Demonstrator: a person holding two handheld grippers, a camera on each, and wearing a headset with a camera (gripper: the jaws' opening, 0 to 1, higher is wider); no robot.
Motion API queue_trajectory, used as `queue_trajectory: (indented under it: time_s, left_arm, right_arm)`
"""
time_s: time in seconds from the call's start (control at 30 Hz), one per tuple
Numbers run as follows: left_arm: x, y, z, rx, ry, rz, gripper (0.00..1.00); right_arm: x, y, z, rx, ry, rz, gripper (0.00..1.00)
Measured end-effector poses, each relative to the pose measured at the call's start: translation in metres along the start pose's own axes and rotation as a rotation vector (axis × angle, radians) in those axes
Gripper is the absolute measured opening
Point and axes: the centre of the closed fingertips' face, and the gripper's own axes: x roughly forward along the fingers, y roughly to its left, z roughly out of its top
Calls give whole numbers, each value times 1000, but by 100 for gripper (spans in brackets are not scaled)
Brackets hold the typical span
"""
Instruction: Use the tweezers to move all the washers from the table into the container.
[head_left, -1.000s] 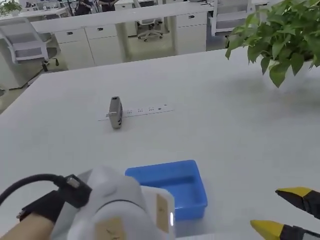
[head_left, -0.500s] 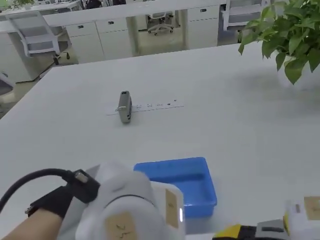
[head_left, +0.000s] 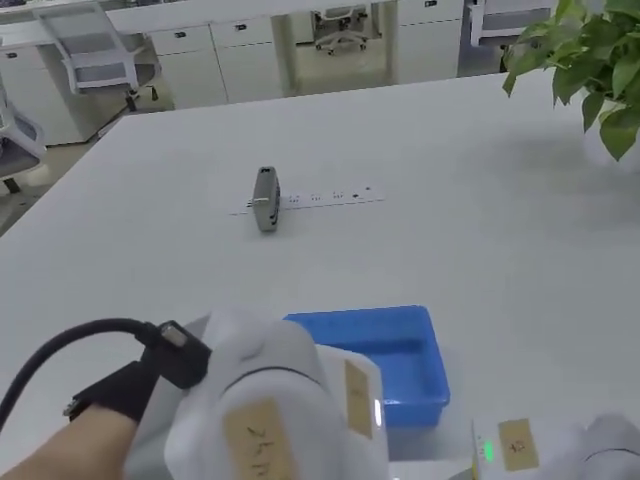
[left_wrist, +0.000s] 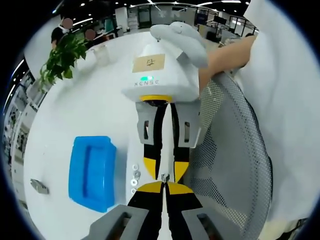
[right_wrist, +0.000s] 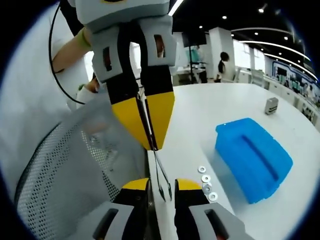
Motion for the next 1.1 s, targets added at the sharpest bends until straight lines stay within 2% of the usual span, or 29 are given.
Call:
queue_trajectory:
  time_s: [0.23,0.3,0.37,0.47,0.57,0.73,0.93,1.1]
  left_arm:
    - [0,2,2,-15,-3,-13,0]
    - [-1,4,2,0,6,-3,0]
    - [-4,7,3,7,5,6,0]
    - [-6,14,4,24,3,33,0]
    - [-7,25,0,63,37,72,0]
    - [-9,37,3,96,50,105,0]
    - [-6,46,4,117,77,96,0]
    - [-2,47,5,131,86,82,0]
  right_arm:
    - [2,-4,-5,-5,29,3,6]
    - [0,-9,-2,-62,24,-32,5]
    - [-1,-10,0,-51,14,-36,5]
    - [-2,-20,4,-48,-1,-75,5]
    - [-4,-33,6,-49,-8,-119,6]
    - [-4,-49,14,-44,-33,-165,6]
    - [-2,-56,13,-30,-38,-174,6]
    - [0,-58,11,-13,-45,-170,6]
